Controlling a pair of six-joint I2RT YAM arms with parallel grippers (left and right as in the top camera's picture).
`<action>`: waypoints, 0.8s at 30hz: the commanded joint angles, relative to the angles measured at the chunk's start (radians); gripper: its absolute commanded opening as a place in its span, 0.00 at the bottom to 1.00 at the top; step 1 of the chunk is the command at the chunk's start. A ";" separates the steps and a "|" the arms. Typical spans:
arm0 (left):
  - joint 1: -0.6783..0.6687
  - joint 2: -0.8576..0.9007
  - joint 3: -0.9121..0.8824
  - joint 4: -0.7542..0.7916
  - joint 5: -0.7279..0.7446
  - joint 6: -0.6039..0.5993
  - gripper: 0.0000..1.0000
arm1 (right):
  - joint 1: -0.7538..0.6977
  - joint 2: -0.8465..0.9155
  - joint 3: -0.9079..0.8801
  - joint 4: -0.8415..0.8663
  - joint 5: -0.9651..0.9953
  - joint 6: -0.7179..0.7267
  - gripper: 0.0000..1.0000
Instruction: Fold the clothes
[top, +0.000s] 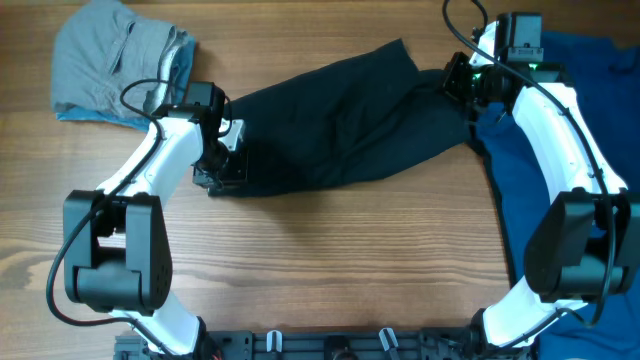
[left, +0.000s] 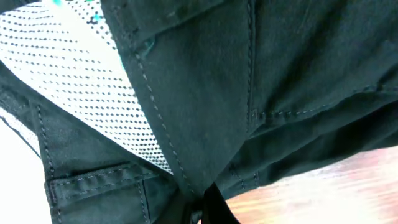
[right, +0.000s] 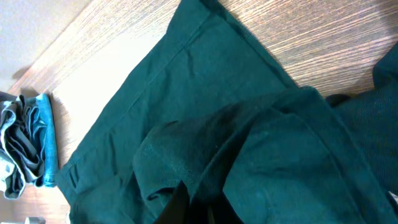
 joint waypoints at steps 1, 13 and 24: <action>0.015 -0.031 0.008 -0.039 -0.018 0.003 0.04 | 0.002 -0.035 0.023 -0.021 -0.014 -0.072 0.04; -0.129 -0.148 -0.012 -0.110 -0.185 0.028 0.29 | 0.002 -0.142 0.022 -0.084 0.057 -0.119 0.05; -0.187 -0.148 -0.192 0.224 -0.425 -0.074 0.53 | 0.002 -0.142 0.022 -0.084 0.076 -0.117 0.05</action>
